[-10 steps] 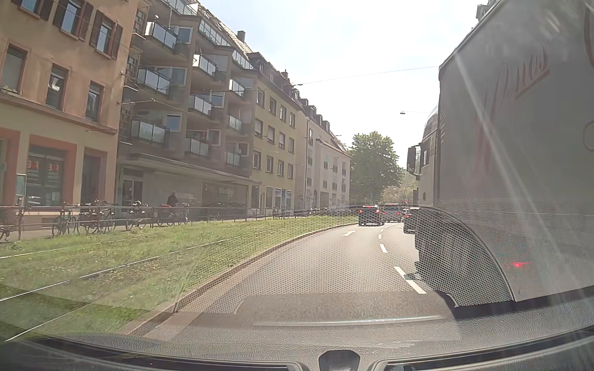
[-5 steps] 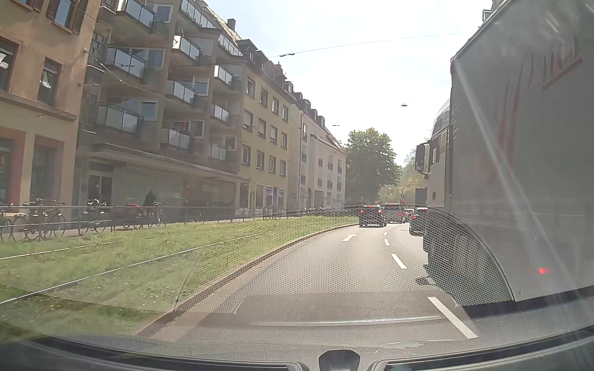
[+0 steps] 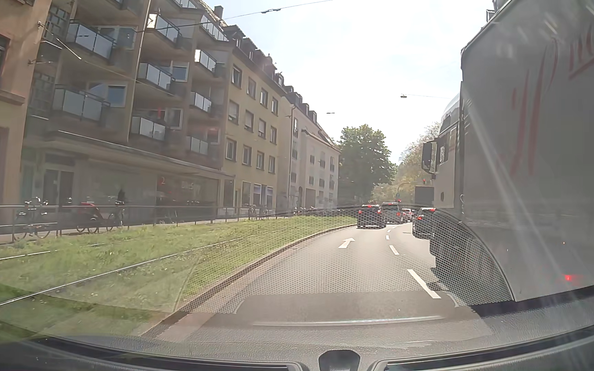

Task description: Follow the waypoints while adhering to traffic rules and regulations

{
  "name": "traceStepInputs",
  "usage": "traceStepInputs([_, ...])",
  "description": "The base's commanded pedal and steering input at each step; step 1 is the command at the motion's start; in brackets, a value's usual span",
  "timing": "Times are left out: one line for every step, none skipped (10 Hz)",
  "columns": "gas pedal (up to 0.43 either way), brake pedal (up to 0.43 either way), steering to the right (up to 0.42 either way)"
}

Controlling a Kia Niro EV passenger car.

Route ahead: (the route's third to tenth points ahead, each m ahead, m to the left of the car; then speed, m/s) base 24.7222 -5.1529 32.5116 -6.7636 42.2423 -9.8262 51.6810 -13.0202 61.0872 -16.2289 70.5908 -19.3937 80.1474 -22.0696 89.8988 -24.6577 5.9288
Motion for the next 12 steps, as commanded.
traceStepInputs([0.000, 0.122, 0.037])
traceStepInputs([0.000, 0.122, 0.038])
traceStepInputs([0.000, 0.122, 0.040])
traceStepInputs([0.000, 0.122, 0.041])
traceStepInputs([0.000, 0.122, 0.043])
traceStepInputs([0.000, 0.116, 0.044])
traceStepInputs([0.000, 0.104, 0.045])
traceStepInputs([0.000, 0.098, 0.046])
traceStepInputs([0.000, 0.098, 0.048])
traceStepInputs([0.000, 0.098, 0.048])
traceStepInputs([0.000, 0.098, 0.048])
traceStepInputs([0.000, 0.104, 0.048])
